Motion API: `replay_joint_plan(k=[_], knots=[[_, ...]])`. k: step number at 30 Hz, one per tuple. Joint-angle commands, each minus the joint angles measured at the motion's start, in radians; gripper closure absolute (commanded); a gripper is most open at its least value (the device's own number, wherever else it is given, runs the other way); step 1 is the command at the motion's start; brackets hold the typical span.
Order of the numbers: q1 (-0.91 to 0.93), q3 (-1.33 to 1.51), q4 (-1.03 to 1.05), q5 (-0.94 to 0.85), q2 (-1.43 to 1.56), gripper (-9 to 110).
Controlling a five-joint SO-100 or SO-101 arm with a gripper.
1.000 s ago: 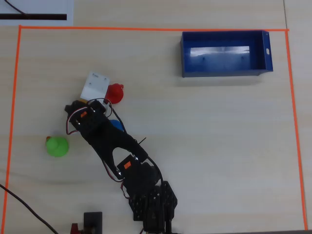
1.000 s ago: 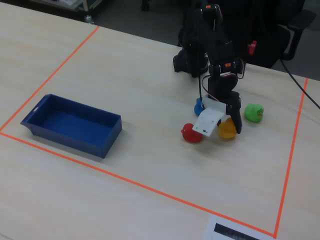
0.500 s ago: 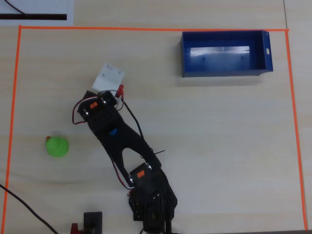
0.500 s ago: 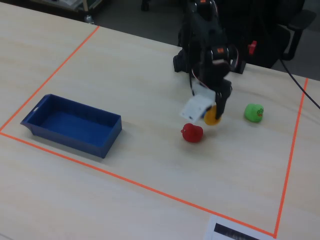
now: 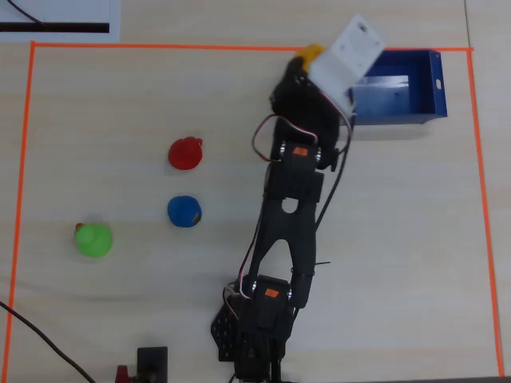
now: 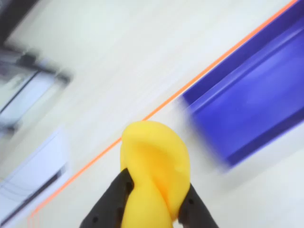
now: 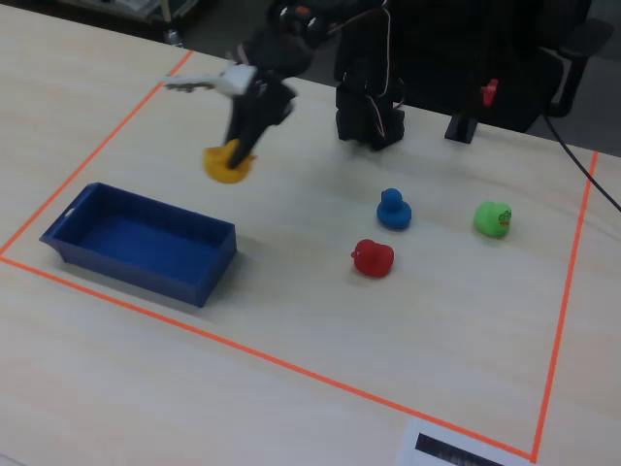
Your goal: Grasp yellow duck and put it into box.
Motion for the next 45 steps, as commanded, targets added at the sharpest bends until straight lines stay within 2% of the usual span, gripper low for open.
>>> replay_joint_plan(k=[1, 4, 13, 18, 28, 31, 37, 41, 45], knots=[[0.087, 0.104, -0.224, -0.063, -0.015, 101], [0.114, 0.178, -0.353, -0.077, -0.063, 101], [0.107, 0.137, -0.388, -0.066, -0.239, 101], [0.109, 0.086, -0.365, -0.081, -0.33, 88], [0.112, 0.012, -0.29, -0.049, -0.322, 73], [0.114, -0.018, -0.235, -0.032, -0.268, 68], [0.104, -0.054, -0.114, 0.012, -0.149, 67], [0.046, 0.126, -0.089, 0.015, 0.114, 66], [-0.091, 0.293, 0.117, 0.009, 0.457, 64]])
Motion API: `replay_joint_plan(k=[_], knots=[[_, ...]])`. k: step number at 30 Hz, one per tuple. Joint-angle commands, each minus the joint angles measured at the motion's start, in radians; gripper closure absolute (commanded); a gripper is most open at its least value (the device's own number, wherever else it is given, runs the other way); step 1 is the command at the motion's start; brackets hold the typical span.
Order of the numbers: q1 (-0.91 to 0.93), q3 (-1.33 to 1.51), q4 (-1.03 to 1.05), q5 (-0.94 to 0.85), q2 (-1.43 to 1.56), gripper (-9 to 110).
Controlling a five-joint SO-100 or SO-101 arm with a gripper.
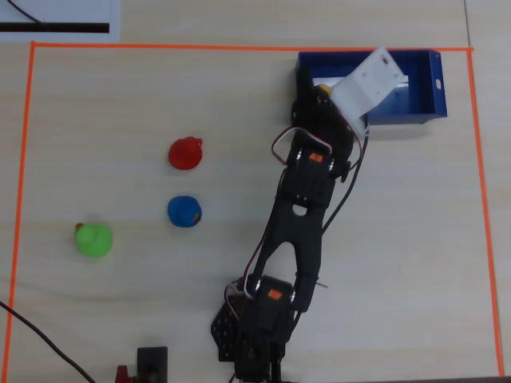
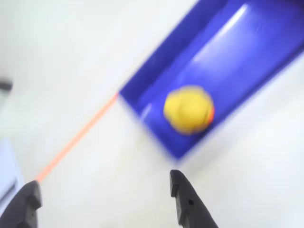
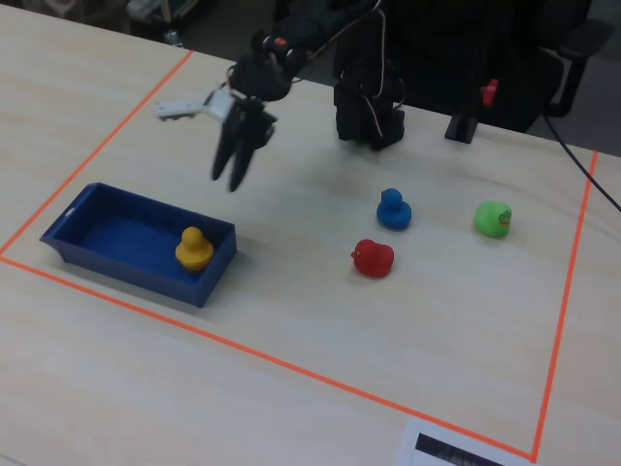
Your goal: Grasp yellow duck and put it into box.
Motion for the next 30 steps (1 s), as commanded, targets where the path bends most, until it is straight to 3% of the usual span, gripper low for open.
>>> replay_joint_plan(k=[1, 7, 15, 23, 30], knots=[[-0.144, 0.1, 0.153, -0.005, 0.442, 64], [-0.325, 0.443, 0.425, -0.009, 0.861, 64], [-0.272, 0.94, 0.41, -0.138, 1.16, 64], [-0.238, 1.154, 0.48, -0.225, 1.368, 65], [-0.219, 1.239, 0.535, -0.284, 1.41, 75]])
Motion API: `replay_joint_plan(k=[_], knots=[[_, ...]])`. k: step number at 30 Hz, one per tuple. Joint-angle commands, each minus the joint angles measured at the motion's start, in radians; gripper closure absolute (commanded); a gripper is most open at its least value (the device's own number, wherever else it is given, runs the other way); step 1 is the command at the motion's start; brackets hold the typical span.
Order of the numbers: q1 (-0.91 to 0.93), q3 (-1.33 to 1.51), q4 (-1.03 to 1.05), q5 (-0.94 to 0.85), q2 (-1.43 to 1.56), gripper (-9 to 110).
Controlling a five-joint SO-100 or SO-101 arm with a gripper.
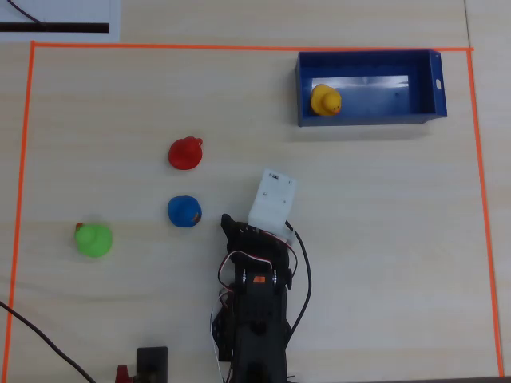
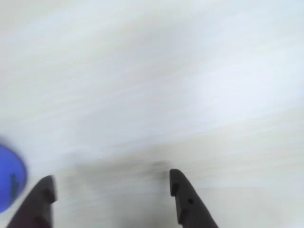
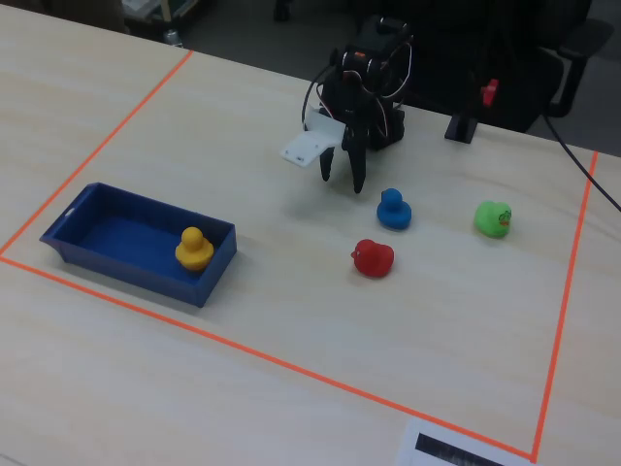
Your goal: Grasp yellow duck and put it into box.
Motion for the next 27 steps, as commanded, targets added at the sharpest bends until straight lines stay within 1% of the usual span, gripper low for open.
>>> replay_joint_plan(k=[1, 3, 4, 27], knots=[[0.006, -0.006, 0.041, -0.041, 0.005, 82], [-0.012, -0.006, 0.087, -0.061, 0.005, 99], [-0.02, -0.006, 0.104, -0.067, 0.005, 101], [-0.021, -0.005, 0.104, -0.052, 0.005, 101]])
